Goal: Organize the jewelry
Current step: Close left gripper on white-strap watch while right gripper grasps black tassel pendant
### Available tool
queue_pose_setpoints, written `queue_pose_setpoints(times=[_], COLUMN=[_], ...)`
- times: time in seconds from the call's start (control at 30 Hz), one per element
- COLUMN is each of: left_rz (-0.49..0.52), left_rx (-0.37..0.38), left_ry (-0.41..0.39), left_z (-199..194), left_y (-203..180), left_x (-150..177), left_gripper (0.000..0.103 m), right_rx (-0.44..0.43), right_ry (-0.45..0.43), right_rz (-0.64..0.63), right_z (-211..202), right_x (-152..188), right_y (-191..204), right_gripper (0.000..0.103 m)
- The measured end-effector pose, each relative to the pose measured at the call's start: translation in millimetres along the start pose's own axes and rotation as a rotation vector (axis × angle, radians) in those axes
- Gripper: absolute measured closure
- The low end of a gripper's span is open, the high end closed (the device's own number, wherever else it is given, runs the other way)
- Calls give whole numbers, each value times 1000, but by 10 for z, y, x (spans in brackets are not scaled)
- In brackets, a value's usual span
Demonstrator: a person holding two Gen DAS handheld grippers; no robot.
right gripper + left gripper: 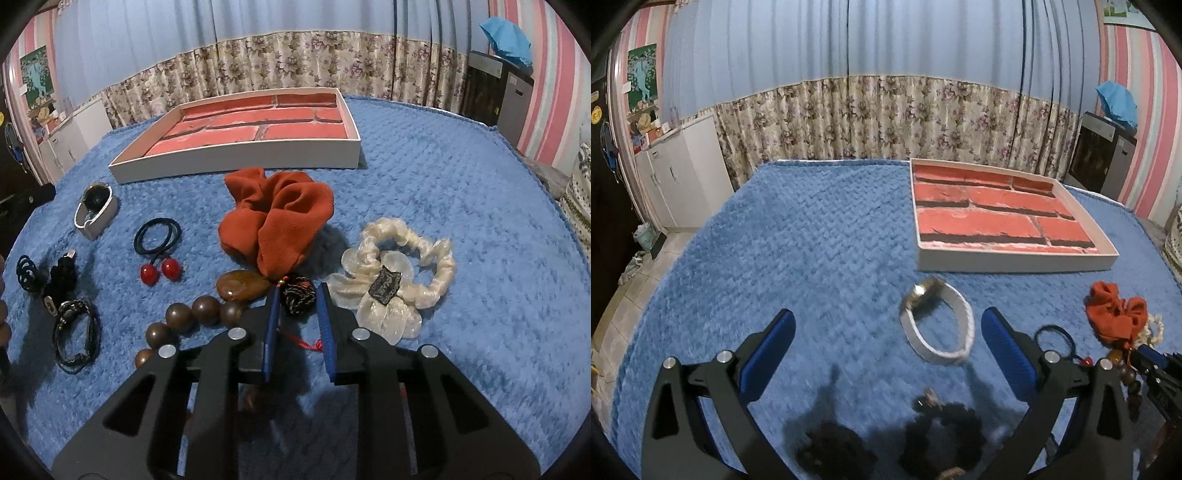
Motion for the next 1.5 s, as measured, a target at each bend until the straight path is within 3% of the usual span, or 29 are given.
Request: queue_pose_setpoints(times=[0.23,0.47,0.57,0.67,0.93,1.07,1.2,1.5], left_rz=[16,31,66,85,114,116,118,115], left_rx=[30,128,106,113,65,42,25,-21], left_ry=[74,186,210,251,320,355,339,300], left_z=[342,610,663,712,789,835,815,781], left_y=[-8,-119,-154,-223,-336,-387,-390,-352], left_x=[-43,6,-22,2,174,246,252,241], left_gripper=[5,5,6,16,23,35,41,70], right_rx=[-4,-27,-37,-38,-47,-46,-51,-71], right_ry=[-2,10,17,23,21,17,6,-30], right_rz=[17,10,17,11,14,6,-10,-8], right_z=[59,115,144,155,149,160,198,151], right_x=[-39,-117,-140,-149,-170,-207,-239,-282], right_y=[-76,-89,-118,-104,-94,-100,-110,-154], right_gripper=[81,80,80,78,78,73,73,83])
Point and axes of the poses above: each gripper's, at about its wrist camera, not at the fingertips, and z roughly the way its jaws point, y to its left, x to its underside, the point moved 8 cm from there along z, roughly the way its jaws point, and after that the axes turned 12 degrees about -x, right-handed, at the moved point
